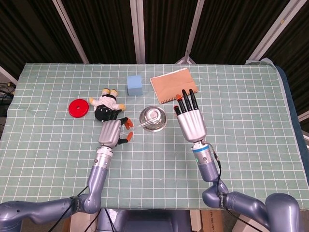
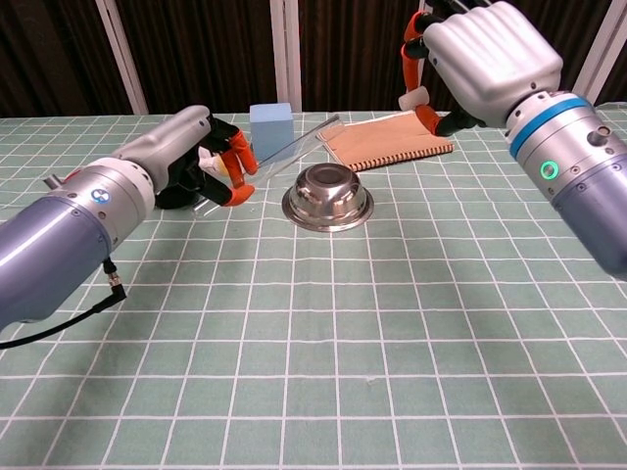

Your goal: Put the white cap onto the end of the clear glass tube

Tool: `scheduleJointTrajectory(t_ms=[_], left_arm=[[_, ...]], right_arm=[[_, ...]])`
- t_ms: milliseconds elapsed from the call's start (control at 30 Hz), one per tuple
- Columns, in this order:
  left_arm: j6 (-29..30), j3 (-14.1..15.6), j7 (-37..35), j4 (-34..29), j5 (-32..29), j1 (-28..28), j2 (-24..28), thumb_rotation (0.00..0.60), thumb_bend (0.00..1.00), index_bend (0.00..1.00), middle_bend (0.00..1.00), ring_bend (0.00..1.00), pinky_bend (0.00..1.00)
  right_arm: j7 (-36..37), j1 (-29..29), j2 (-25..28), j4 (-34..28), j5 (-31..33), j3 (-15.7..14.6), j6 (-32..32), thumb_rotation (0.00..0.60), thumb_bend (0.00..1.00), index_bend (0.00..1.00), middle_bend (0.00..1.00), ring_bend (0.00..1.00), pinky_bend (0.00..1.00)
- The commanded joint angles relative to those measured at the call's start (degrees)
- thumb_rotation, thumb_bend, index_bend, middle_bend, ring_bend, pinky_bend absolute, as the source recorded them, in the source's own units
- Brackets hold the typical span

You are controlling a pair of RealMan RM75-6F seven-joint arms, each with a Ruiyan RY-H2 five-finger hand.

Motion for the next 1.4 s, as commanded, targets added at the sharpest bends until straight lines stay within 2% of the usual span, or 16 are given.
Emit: scheduleJointTrajectory(t_ms=[33, 433, 1400], left_arm=[[0.08, -0.39, 0.98, -0.45, -1.15, -0.48, -0.39, 0.6, 0.74, 0.54, 0.56, 0.1, 0.0], [0.78, -0.49, 2.45, -1.04, -2.61, -1.21, -0.48, 0.6, 0.74, 0.54, 0.56, 0.1, 0.0], [0.81, -0.28, 1.22, -1.89, -4.14, -1.31, 1.39, 0.6, 0.74, 0.54, 0.56, 0.1, 0.0]], right_arm=[[-0.03, 0.36, -0.29, 0.47, -0.1, 0.01, 0.04, 0.6, 0.46, 0.56, 0.23, 0.05, 0.0], [-0.88, 1.35, -1.03, 1.62, 0.0, -0.31, -0.27, 0.6, 0.46, 0.56, 0.23, 0.05, 0.0], [-2.08, 4.79, -6.85, 6.45, 0.6, -0.48, -1.36, 0.6, 0.46, 0.56, 0.23, 0.05, 0.0]])
